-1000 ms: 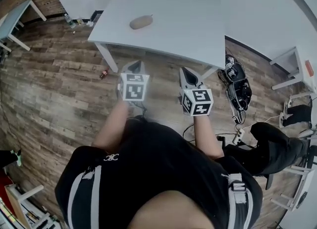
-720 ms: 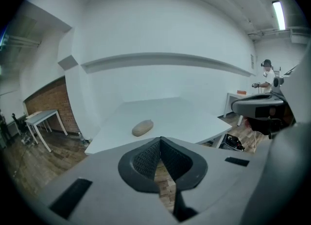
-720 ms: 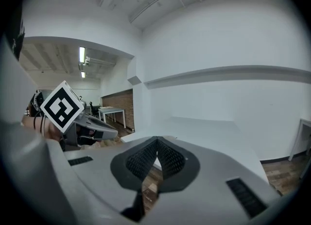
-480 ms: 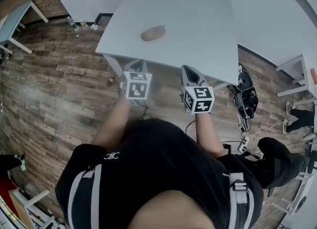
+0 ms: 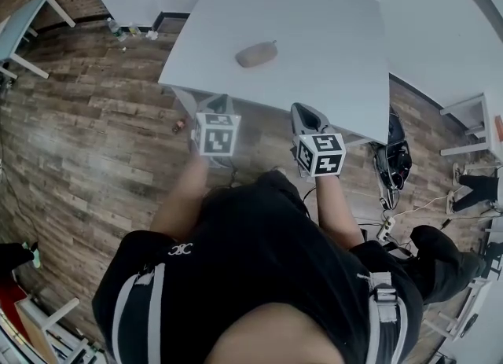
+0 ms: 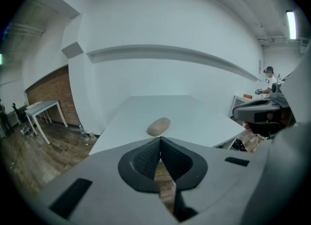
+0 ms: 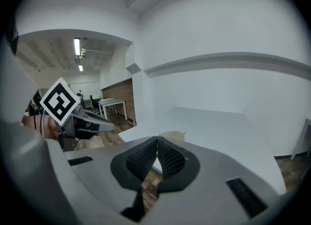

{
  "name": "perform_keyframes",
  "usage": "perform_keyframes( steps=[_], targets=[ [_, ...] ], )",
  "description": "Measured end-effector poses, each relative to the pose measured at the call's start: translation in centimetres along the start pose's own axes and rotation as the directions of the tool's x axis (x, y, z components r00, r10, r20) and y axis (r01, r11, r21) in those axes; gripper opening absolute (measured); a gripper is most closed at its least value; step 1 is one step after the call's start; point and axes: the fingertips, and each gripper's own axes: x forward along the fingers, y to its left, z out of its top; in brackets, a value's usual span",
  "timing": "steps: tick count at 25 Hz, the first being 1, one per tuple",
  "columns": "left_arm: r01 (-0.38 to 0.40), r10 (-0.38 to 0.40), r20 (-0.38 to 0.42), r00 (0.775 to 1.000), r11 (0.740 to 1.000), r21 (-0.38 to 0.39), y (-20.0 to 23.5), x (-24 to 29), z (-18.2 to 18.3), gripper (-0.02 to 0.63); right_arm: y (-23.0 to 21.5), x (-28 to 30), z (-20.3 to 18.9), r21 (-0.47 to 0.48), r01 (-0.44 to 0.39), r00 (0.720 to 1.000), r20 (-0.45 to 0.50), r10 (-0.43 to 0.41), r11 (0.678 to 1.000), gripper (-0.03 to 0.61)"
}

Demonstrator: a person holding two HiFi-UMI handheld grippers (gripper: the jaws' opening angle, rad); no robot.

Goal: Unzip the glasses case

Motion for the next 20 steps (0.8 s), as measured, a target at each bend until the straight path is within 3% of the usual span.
perform_keyframes(
  steps=[9,15,20],
  targets=[
    [-0.043,0.042,-0.018,0.999,0.999,-0.004,2.9,5.8,2.2,0.005,-2.5,6.7,1.2,-0.006,-0.063,0.998,-0.014,0.063,0.998,0.015],
    [-0.051,0.054,-0.058,0.997,0.997,0.053,3.4,11.6,6.8,0.005,-8.0,11.3,4.0,-0.022,-0.055,0.998,-0.014,0.055,0.998,0.015],
    [-0.022,0.026,-0.077,0.997,0.999,0.047,2.0,16.4,10.3,0.005,-13.4,14.3,5.8,-0.006,-0.059,0.998,-0.021,0.059,0.998,0.015]
  ],
)
